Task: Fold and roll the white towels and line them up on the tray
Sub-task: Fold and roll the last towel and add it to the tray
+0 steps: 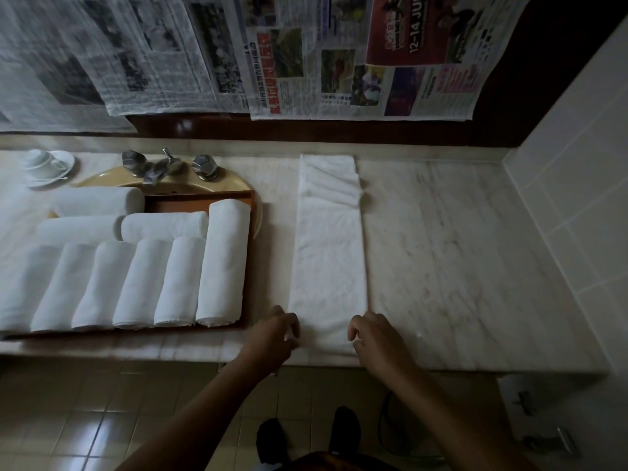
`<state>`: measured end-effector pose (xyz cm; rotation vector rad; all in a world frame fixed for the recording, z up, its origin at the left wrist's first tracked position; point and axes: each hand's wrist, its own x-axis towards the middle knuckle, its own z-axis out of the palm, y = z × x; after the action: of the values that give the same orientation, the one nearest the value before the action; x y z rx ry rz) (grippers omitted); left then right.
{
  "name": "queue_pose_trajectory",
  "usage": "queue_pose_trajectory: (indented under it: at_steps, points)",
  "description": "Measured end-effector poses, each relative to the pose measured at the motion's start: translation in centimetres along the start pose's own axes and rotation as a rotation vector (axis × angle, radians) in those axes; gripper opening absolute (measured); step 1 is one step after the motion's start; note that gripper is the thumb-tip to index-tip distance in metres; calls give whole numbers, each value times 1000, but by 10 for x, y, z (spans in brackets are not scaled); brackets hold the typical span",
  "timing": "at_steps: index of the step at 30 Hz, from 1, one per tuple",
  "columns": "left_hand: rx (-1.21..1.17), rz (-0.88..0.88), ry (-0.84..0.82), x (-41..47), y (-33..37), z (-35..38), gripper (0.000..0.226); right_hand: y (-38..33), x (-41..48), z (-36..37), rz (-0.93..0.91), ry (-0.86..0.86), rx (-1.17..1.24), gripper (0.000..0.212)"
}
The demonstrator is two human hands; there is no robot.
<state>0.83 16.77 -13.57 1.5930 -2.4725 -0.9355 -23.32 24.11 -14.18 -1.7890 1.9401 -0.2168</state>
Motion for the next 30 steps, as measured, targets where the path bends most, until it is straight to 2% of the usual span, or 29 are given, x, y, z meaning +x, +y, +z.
queue_pose_trajectory:
  at_steps: [2,4,9,16,19,25,30]
  points:
    - [116,115,-3,-2,4,7,13,-4,-5,5,-86,22,-27,25]
    - [229,206,-2,-7,5,16,25,-9,-10,10,-138,26,-42,26]
    - [358,298,13,-23,1,34,36,-8,-24,30,-167,111,-80,41]
    - [485,481,50,-25,-11,27,40,-3,-27,31,-270,140,-108,27]
    - [490,507,27,-20,-14,23,35,1,-23,29,-305,143,-122,20]
    - [372,464,-38,-13,-17,16,20,2,-16,23,-319,135,-174,22]
    - [202,406,-46,-15,-15,6,28,5,-18,19,-292,78,-75,15]
